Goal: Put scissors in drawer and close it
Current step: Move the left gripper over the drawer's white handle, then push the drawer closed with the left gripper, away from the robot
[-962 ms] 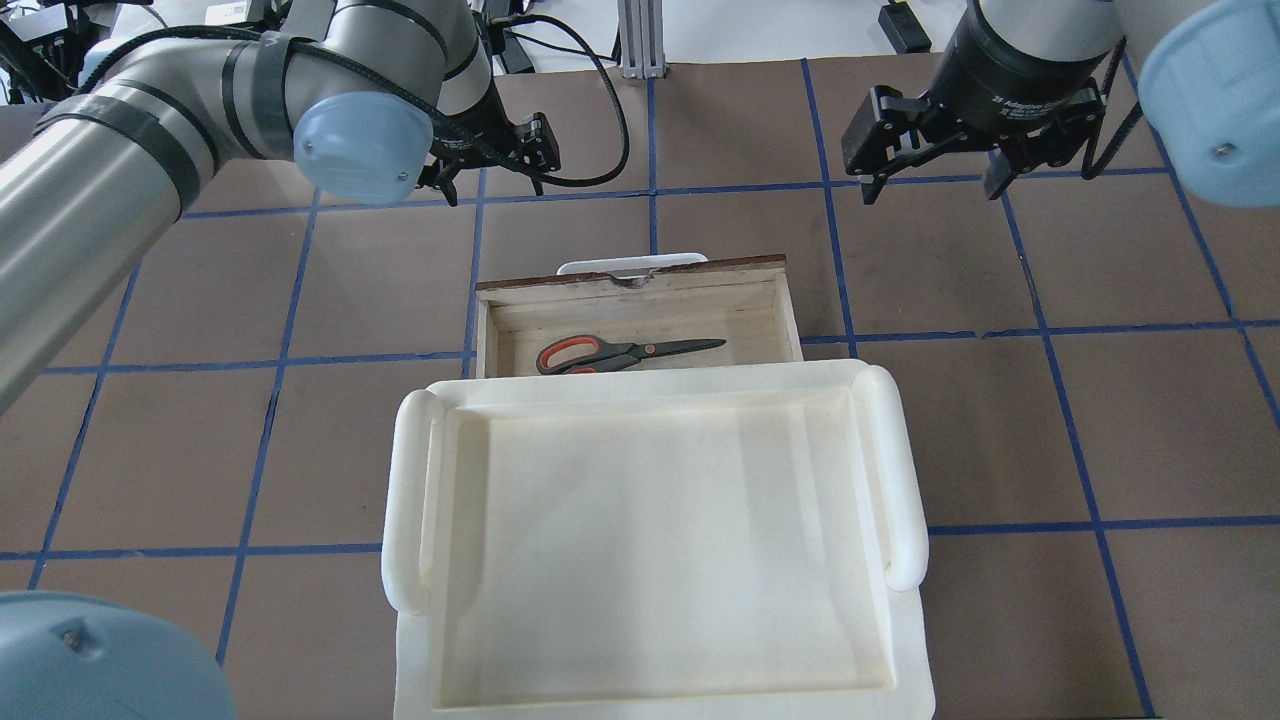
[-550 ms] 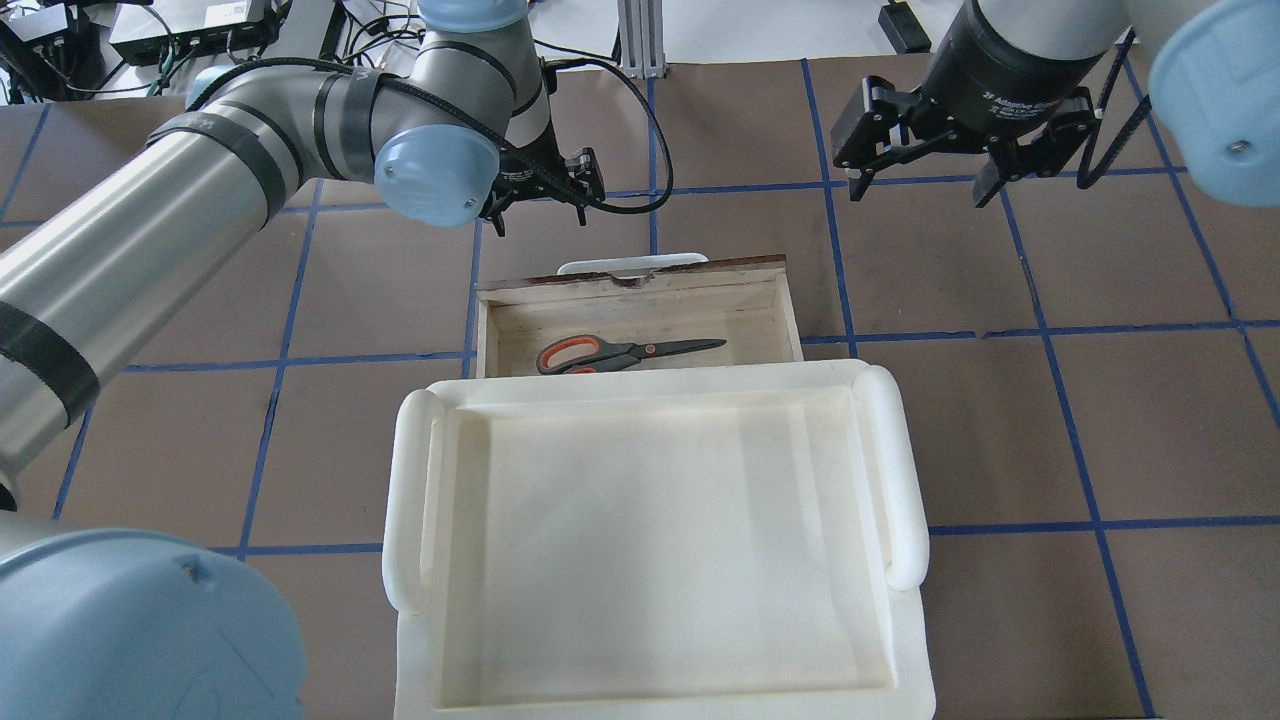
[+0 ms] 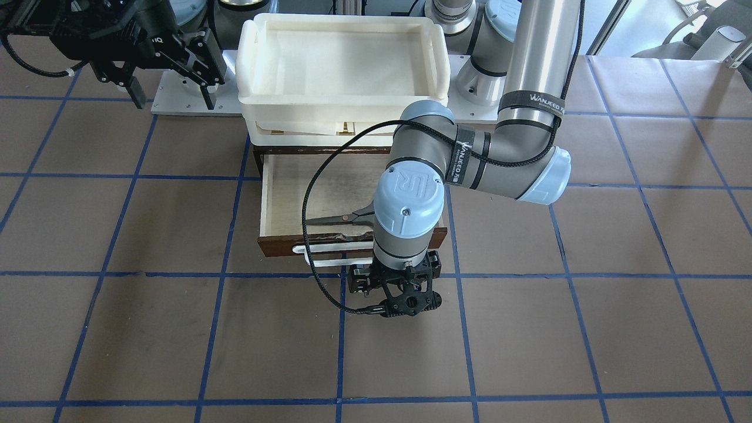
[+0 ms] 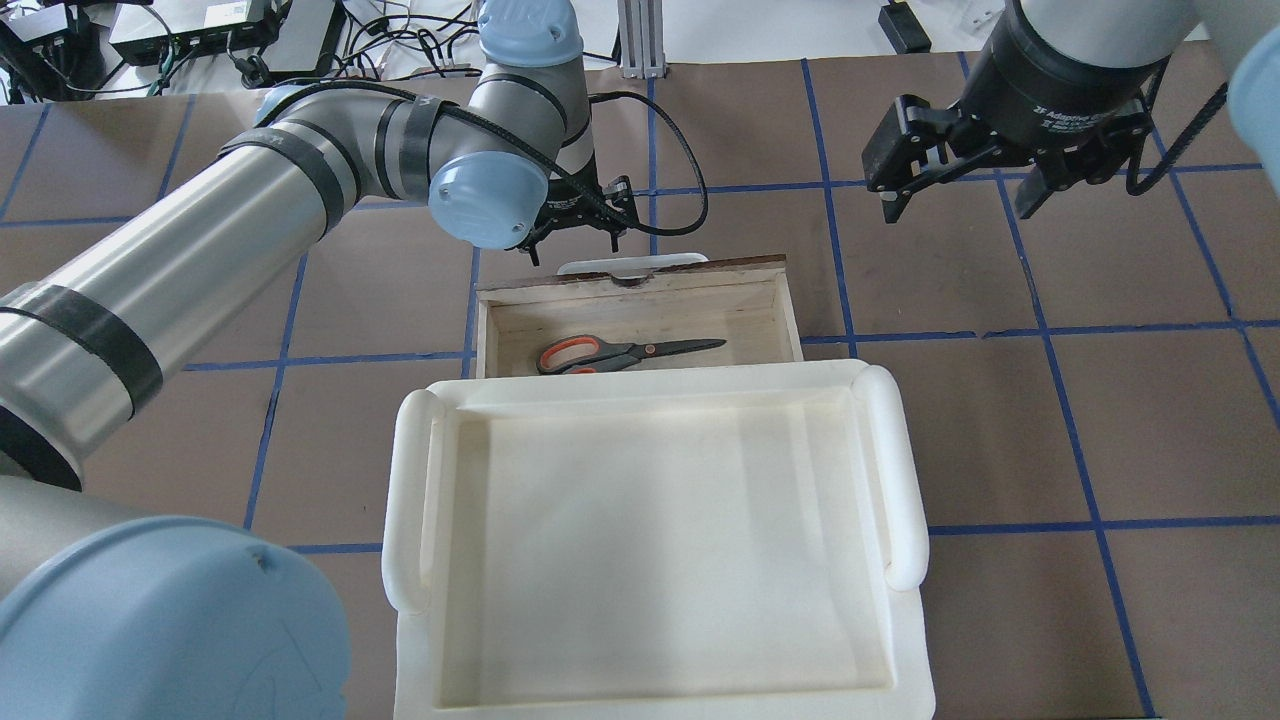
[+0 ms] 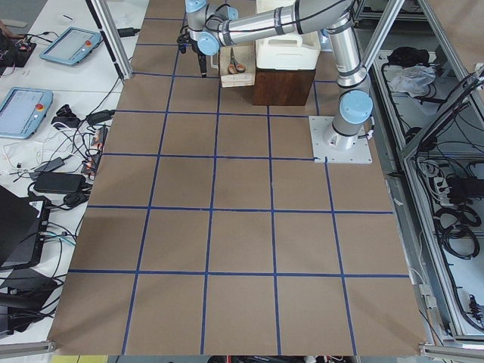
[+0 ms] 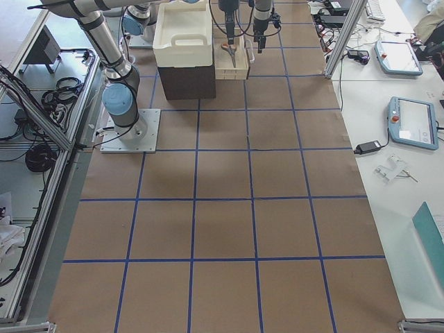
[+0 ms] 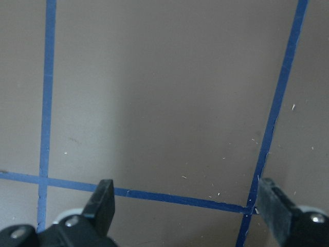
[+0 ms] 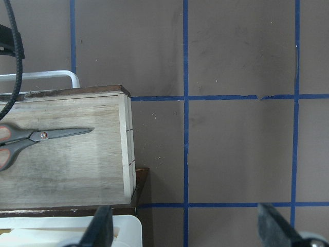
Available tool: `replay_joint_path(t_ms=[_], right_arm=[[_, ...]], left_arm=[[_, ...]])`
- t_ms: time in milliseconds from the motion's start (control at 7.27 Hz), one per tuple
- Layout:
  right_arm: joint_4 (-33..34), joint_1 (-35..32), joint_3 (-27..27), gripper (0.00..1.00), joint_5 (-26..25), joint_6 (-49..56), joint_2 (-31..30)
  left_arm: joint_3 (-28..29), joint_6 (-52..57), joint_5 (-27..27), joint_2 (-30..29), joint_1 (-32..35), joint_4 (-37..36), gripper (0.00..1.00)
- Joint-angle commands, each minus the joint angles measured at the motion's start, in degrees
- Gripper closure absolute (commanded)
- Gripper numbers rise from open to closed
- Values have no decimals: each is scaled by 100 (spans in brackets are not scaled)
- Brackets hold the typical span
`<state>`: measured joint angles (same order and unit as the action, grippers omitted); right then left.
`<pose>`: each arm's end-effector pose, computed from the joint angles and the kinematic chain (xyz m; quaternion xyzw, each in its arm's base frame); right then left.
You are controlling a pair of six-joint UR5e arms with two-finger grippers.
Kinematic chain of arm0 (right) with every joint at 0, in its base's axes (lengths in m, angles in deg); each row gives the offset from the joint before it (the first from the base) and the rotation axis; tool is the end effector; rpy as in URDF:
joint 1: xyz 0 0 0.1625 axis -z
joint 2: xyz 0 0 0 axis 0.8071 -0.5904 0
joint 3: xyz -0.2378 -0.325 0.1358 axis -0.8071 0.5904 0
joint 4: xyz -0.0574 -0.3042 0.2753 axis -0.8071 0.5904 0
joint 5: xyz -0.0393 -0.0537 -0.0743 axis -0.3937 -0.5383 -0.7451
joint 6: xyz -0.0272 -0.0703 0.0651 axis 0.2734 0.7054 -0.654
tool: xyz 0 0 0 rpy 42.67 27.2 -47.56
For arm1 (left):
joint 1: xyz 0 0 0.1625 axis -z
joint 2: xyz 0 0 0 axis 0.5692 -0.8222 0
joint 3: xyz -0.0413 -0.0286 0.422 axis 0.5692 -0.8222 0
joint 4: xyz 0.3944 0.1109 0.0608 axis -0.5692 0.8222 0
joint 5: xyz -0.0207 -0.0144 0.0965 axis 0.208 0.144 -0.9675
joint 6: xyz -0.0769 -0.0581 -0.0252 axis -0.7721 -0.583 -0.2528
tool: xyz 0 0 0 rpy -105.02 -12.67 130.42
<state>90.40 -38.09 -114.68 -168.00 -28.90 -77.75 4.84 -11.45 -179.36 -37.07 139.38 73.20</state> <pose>0.1493 -0.4453 0.5471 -0.0024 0.9989 -0.0461 0.0076 -0.2968 -0.6177 0.2734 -0.0911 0.9957 0.0015 0.0158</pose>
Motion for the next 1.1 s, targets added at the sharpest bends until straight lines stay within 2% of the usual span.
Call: replay_joint_path(t_ms=[0, 275, 688, 962], right_arm=[[-12, 6, -20, 0, -19, 52, 32], [-3, -12, -81, 0, 8, 26, 67], [-39, -12, -73, 0, -456, 52, -3], [-74, -12, -90, 0, -449, 43, 50]], left_arm=[[6, -51, -3, 14, 26, 301, 0], [6, -51, 6, 92, 26, 661, 0], [24, -69, 191, 242, 26, 961, 0], [24, -78, 191, 277, 26, 1320, 0]])
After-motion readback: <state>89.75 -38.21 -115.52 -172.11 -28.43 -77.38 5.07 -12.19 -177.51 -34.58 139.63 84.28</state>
